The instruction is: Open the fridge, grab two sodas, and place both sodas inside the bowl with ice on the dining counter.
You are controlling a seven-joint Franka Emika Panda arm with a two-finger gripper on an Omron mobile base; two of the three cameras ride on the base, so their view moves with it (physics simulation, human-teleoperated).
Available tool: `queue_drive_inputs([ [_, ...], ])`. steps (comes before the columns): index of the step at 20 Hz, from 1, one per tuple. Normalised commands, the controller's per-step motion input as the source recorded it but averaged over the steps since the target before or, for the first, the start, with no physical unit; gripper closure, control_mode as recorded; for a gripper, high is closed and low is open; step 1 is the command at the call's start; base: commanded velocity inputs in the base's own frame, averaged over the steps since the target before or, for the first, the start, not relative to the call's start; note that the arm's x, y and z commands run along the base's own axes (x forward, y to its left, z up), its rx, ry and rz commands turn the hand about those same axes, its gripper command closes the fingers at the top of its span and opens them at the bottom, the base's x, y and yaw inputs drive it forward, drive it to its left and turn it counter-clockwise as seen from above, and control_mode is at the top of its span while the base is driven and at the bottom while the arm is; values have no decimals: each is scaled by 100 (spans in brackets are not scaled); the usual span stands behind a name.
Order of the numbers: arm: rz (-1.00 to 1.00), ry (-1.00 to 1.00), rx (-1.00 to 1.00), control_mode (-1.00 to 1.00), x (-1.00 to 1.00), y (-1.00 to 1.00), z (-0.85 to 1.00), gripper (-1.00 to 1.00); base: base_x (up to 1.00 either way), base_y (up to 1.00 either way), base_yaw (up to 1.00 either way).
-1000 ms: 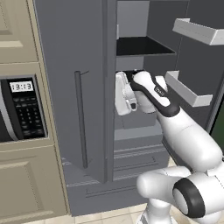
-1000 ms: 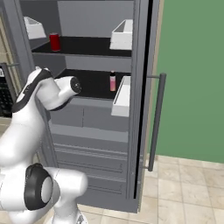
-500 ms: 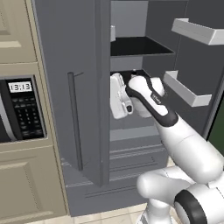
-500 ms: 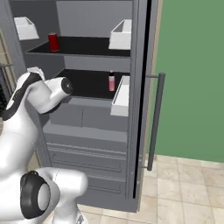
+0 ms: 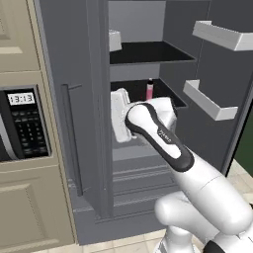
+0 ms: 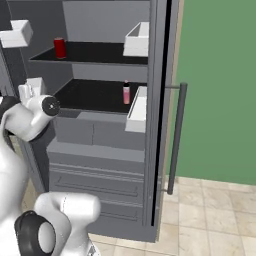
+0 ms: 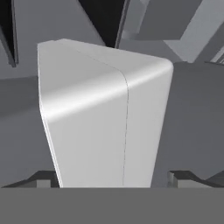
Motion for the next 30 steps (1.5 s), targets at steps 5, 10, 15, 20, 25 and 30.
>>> queue_drive_inputs([
  [5, 8, 17, -2, -100, -38, 91, 0, -100, 0, 0, 0],
  [10, 8, 19, -3, -100, -32, 93, 0, -100, 0, 0, 0],
  [15, 8, 20, -4, -100, -24, 94, 3, -100, 0, 0, 0],
  [20, 8, 20, -6, -100, -17, 86, 12, -100, 0, 0, 0],
  [25, 9, 20, -6, -100, -14, 80, 11, -100, 0, 0, 0],
  [30, 8, 18, -6, -100, -11, 69, 13, -100, 0, 0, 0],
])
